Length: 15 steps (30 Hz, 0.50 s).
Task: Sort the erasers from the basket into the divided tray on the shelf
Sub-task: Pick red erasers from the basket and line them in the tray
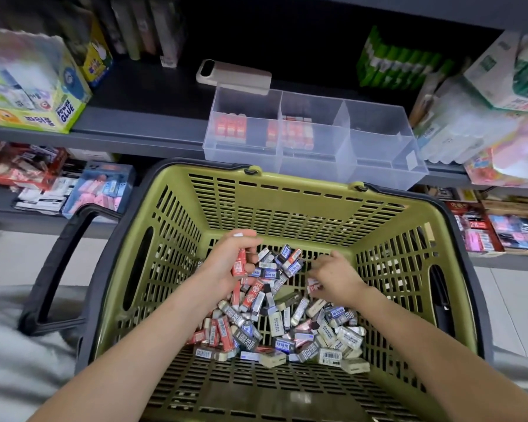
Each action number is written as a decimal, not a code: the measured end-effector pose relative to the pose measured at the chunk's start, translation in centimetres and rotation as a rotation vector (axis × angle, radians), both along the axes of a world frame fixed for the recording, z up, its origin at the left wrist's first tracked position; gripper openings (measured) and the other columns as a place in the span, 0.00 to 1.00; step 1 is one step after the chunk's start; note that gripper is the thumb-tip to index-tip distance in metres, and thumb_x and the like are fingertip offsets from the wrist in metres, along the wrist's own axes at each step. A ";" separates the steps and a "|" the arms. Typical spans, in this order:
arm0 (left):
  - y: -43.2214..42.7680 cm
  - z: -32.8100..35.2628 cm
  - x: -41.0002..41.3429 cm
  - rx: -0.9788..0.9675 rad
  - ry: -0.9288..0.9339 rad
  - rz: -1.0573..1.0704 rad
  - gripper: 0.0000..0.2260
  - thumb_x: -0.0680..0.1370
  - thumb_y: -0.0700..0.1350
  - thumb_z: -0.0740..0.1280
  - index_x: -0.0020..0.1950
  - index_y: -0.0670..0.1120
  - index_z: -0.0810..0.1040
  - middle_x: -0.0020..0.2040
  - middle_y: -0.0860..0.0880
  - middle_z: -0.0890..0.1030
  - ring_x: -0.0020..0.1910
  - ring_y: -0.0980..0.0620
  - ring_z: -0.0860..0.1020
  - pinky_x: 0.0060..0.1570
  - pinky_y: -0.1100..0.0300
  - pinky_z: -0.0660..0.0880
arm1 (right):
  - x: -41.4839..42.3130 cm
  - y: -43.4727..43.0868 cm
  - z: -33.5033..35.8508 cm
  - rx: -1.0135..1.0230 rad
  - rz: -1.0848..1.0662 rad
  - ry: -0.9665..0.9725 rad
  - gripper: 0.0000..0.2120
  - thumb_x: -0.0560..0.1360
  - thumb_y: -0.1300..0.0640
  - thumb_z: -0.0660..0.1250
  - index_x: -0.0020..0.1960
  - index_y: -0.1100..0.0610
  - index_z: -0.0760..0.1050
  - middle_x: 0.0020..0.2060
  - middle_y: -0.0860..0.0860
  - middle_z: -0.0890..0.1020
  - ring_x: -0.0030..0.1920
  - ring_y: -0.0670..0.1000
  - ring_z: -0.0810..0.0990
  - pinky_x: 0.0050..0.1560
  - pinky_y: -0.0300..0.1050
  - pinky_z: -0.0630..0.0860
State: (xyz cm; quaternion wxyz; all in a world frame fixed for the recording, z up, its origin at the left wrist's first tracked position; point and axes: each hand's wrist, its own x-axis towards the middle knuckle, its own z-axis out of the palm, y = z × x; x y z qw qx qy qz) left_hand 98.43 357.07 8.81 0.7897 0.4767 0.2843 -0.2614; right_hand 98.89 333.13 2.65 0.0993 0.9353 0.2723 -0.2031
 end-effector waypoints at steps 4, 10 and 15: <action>-0.3 -0.7 -0.3 0.017 -0.046 -0.076 0.20 0.69 0.48 0.73 0.57 0.44 0.72 0.31 0.50 0.75 0.27 0.53 0.69 0.26 0.61 0.63 | -0.2 1.8 3.7 0.795 -0.646 0.127 0.10 0.72 0.43 0.67 0.40 0.49 0.79 0.32 0.45 0.82 0.32 0.39 0.78 0.39 0.34 0.76; -1.5 -1.4 -0.7 -0.068 -0.079 -0.258 0.28 0.68 0.61 0.67 0.57 0.41 0.76 0.45 0.42 0.81 0.43 0.47 0.79 0.49 0.51 0.76 | -0.5 7.2 6.7 1.325 -0.925 0.757 0.07 0.70 0.57 0.71 0.46 0.60 0.81 0.36 0.53 0.84 0.34 0.48 0.81 0.34 0.36 0.77; -0.7 -1.8 -0.8 -0.036 -0.008 -0.242 0.19 0.64 0.46 0.74 0.53 0.46 0.78 0.41 0.46 0.83 0.36 0.52 0.79 0.35 0.58 0.74 | 1.0 5.9 4.9 1.317 -0.986 0.680 0.10 0.74 0.67 0.65 0.53 0.58 0.77 0.46 0.57 0.84 0.41 0.50 0.84 0.41 0.40 0.80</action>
